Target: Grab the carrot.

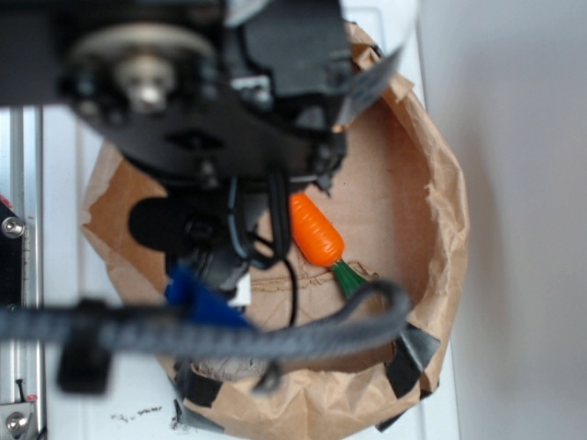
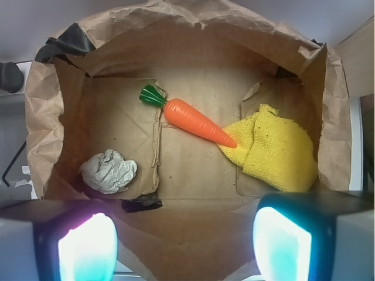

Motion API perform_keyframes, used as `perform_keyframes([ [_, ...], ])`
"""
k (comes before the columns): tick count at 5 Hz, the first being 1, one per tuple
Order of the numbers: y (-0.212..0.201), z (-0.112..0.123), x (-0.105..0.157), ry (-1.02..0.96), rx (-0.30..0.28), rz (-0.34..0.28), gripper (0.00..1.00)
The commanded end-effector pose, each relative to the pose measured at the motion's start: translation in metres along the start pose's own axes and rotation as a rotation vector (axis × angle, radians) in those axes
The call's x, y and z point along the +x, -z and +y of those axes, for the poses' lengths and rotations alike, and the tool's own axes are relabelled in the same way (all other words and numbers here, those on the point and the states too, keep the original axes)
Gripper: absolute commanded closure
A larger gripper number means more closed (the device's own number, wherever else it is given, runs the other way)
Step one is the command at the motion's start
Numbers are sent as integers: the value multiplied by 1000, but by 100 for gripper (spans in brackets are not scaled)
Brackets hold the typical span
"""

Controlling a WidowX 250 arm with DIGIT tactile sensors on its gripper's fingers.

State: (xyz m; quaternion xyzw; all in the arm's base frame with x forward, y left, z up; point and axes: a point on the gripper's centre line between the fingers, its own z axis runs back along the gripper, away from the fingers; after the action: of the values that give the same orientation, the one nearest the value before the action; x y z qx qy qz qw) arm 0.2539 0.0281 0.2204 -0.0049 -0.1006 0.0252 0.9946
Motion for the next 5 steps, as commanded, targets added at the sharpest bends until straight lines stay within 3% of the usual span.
perform_keyframes([
  [1, 4, 8, 10, 127, -51, -124, 0],
  [2, 29, 20, 26, 212, -6, -216, 0],
  [4, 94, 35, 52, 411, 12, -156, 0],
  [5, 128, 36, 51, 454, -38, -123, 0],
])
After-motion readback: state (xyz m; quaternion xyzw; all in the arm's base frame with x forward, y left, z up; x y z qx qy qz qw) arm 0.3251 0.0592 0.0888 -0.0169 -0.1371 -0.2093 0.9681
